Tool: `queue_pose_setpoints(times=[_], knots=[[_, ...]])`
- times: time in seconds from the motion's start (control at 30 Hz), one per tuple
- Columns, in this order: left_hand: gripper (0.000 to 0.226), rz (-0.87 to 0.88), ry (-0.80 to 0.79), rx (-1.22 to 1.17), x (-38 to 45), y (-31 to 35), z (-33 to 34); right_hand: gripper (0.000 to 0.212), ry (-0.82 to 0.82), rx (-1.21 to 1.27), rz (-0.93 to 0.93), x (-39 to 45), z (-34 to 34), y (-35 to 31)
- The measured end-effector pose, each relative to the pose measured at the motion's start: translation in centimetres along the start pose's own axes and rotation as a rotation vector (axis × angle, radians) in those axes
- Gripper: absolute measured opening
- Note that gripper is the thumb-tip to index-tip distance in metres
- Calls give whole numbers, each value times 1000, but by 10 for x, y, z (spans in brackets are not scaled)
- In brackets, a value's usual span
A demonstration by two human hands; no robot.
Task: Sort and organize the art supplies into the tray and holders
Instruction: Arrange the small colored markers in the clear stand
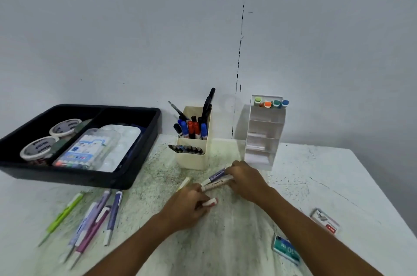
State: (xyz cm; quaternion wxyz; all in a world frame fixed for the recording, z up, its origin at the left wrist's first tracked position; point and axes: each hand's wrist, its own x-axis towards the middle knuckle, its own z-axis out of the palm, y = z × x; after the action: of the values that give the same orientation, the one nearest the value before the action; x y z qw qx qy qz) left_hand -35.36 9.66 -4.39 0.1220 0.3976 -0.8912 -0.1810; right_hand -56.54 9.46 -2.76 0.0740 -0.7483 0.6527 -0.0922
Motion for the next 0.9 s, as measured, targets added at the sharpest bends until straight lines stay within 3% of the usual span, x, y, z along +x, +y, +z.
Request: queue_pose_setpoints(times=[0.13,0.23,0.33,0.57,0.73,0.9], knots=[[28,-28,19,-124,4,6,-2,16,-39,66,54,-2,0,6],[9,-86,31,-306,14,17,-16,5,-97,318,103,-8,-11,18],[24,-104,63,-437,29,33,-39,14,-69,566,162,-20,-35,29],[27,62,197,-642,71,84,-99,24,324,1063,199,-60,-117,37],[26,241,416,-605,95,124,-123,18,676,1003,62,-80,-168,34],[21,405,606,-564,110,144,-120,13,819,893,-24,-92,-187,32]])
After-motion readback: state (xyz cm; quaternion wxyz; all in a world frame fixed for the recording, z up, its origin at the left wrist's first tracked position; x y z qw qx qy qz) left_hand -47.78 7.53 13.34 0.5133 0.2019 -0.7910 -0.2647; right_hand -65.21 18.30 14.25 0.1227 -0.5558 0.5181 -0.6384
